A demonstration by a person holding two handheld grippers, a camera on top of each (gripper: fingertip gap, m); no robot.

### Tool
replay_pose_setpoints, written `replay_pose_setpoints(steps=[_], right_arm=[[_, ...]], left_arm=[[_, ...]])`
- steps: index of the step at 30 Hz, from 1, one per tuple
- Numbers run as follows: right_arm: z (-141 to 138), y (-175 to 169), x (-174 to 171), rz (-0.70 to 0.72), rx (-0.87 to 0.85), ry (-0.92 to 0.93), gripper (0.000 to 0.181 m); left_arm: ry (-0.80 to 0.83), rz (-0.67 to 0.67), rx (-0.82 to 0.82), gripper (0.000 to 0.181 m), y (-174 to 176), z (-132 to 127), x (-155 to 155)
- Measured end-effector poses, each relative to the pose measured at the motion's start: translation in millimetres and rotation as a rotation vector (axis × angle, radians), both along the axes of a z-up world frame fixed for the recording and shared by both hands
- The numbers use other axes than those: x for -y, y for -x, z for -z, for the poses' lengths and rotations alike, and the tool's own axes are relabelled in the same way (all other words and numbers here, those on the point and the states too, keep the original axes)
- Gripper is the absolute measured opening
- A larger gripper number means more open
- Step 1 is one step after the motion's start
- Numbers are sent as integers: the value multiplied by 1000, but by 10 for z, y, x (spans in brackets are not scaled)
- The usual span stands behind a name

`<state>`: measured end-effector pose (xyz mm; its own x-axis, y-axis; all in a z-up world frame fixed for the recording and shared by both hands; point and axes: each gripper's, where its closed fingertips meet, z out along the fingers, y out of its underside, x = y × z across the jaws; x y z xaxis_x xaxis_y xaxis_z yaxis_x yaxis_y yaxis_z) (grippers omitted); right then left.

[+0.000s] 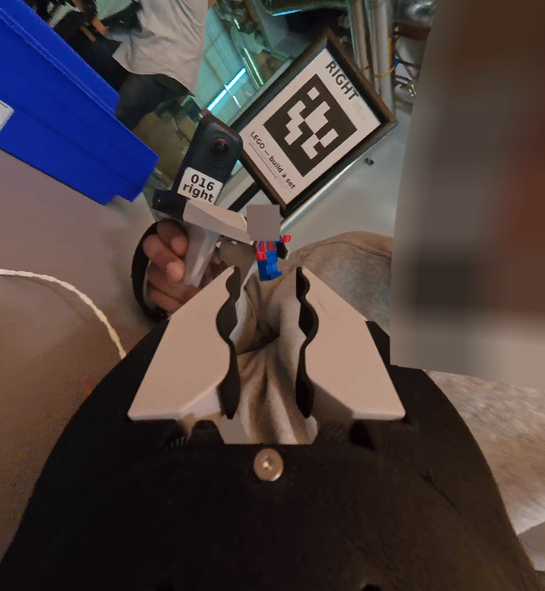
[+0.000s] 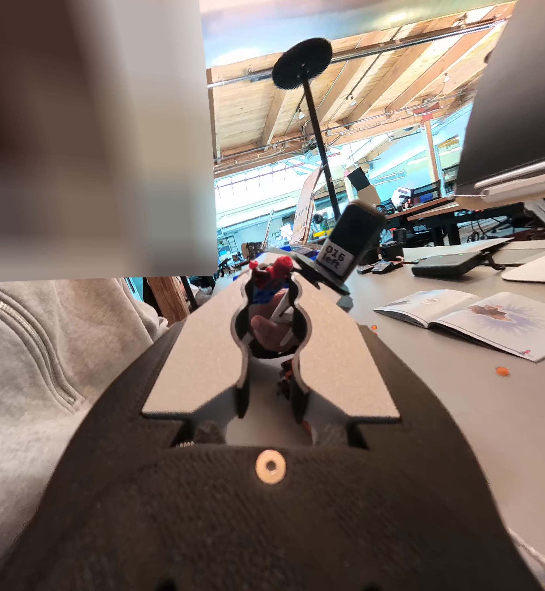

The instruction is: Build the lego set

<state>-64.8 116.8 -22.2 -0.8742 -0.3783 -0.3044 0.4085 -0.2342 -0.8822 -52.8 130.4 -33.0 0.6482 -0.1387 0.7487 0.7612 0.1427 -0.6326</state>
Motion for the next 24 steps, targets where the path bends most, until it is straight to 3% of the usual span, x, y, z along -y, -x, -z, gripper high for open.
replay_pose_setpoints(steps=[4, 8, 9, 16, 24], right_arm=[[5, -88, 29, 2, -56, -7, 18], [-6, -73, 15, -9, -28, 1, 19], [-17, -58, 7, -10, -13, 9, 19], [-78, 53, -66, -27, 99, 55, 23], [-105, 141, -145, -105, 251, 75, 31]], left_arm=[[-43, 49, 21, 17, -64, -51, -30], [-31, 27, 7, 14, -44, -56, -19], [-34, 12, -5, 5, -29, -67, 5], [28, -72, -109, 5, 18, -78, 53], [216, -275, -326, 5, 166, -6, 107]])
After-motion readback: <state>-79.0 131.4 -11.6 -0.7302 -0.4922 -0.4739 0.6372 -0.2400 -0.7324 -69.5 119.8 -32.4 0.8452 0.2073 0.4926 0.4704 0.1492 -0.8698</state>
